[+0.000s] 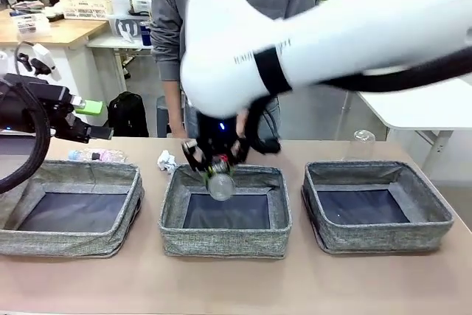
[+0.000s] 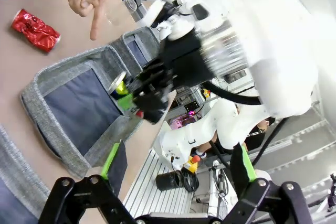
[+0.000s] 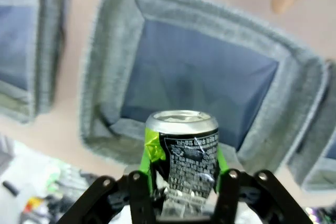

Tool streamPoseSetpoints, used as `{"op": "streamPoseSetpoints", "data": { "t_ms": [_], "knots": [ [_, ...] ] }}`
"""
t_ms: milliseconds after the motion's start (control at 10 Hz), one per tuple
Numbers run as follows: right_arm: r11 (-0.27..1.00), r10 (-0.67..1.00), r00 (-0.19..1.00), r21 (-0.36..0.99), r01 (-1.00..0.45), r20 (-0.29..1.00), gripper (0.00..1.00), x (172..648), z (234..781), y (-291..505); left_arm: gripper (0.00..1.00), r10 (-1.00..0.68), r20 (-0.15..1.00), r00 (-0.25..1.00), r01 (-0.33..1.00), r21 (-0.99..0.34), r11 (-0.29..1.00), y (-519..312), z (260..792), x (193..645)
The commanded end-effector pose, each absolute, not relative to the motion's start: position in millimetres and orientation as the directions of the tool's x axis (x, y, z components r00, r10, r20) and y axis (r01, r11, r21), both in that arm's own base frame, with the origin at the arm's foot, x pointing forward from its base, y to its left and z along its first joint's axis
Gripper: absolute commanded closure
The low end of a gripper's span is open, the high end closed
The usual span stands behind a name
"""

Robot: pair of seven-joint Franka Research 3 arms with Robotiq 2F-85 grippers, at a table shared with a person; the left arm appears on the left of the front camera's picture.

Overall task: Sort the waste into the appropriate baskets.
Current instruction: Place the picked waste into the Fabric basket indicated by the person.

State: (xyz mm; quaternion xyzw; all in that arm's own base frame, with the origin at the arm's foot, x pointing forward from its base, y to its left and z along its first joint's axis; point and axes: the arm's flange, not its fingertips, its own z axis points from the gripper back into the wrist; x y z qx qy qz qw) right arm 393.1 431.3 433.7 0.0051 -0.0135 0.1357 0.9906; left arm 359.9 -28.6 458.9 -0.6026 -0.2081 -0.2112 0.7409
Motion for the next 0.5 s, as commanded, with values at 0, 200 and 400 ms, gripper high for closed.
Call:
{"op": "streamPoseSetpoints", "data": {
  "t_ms": [0,200,400],
  "knots": [
    [0.954,0.289,0.957,0.089,-0.287,-0.003,0.52,389.4,414.3,418.4,0.00,-0.046,0.586,0.809,0.585,-0.794,0.165,-31.6,459.2,360.1],
    [0.957,0.287,0.958,0.035,-0.287,0.009,0.52,393.1,416.4,420.9,0.00,-0.046,0.586,0.809,0.585,-0.794,0.165,-31.6,459.2,360.1],
    [0.957,0.287,0.958,0.044,-0.287,0.005,0.52,393.2,417.3,422.0,0.00,-0.046,0.586,0.809,0.585,-0.794,0.165,-31.6,459.2,360.1]
  ]
}}
